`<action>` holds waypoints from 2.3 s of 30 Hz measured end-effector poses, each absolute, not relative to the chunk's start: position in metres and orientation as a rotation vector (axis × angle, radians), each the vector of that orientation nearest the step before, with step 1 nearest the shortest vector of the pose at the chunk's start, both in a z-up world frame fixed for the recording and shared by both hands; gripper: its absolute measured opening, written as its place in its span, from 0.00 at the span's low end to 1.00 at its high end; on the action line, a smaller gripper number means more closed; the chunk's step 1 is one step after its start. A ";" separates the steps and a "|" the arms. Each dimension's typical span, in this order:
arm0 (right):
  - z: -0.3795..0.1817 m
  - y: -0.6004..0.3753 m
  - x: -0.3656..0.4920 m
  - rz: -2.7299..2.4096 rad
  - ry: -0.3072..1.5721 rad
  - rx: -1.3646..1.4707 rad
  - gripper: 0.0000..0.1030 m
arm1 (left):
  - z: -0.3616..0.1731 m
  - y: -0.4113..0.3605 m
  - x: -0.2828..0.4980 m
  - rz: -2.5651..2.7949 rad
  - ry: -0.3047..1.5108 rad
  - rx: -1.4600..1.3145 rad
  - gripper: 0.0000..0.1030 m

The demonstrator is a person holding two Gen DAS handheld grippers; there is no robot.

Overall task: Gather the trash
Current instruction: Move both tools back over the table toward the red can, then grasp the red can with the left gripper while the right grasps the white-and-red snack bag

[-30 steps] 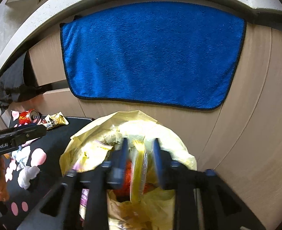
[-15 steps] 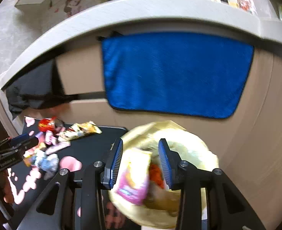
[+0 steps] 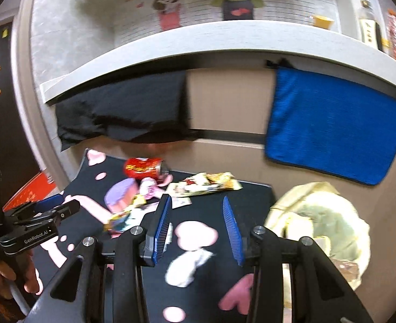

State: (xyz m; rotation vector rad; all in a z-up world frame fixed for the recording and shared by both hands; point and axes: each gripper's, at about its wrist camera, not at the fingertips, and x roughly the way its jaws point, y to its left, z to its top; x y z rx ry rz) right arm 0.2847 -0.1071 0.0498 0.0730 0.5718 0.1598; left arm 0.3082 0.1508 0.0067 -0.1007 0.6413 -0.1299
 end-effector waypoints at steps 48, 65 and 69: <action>-0.065 -0.115 0.523 0.173 0.780 -0.014 0.38 | -0.037 0.199 0.533 -0.265 0.771 -0.323 0.56; -0.087 -0.102 0.434 0.384 0.933 0.032 0.39 | -0.081 0.193 0.589 -0.311 0.930 -0.430 0.57; -0.080 -0.107 0.414 0.375 0.885 -0.006 0.39 | -0.080 0.194 0.581 -0.323 0.928 -0.472 0.47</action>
